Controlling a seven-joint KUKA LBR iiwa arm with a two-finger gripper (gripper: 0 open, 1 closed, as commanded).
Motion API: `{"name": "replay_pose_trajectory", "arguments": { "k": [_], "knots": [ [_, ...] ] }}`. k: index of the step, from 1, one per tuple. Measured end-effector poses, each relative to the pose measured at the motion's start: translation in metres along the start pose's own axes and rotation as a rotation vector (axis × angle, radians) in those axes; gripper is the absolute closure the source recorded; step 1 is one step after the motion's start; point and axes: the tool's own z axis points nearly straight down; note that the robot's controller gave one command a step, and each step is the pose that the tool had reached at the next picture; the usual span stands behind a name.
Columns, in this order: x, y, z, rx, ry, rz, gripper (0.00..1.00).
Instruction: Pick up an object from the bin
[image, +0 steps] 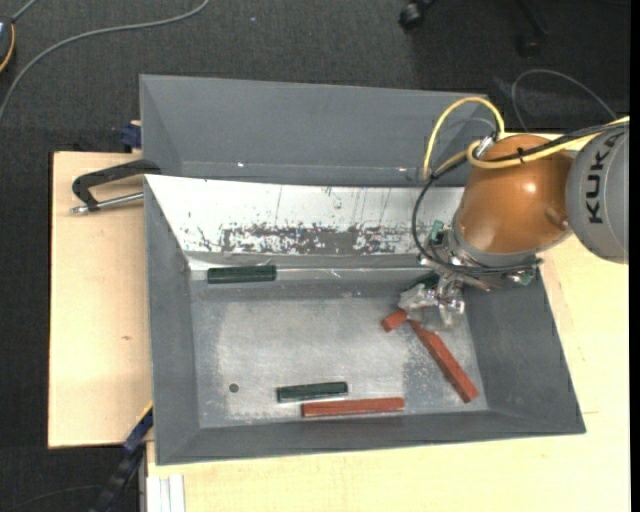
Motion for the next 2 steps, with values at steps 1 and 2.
{"name": "replay_pose_trajectory", "arguments": {
  "k": [1, 2],
  "knots": [
    [0.002, 0.002, 0.004, -0.007, 0.005, 0.000, 0.00],
    [0.003, -0.012, 0.005, -0.007, 0.004, -0.452, 0.00]
  ]
}}
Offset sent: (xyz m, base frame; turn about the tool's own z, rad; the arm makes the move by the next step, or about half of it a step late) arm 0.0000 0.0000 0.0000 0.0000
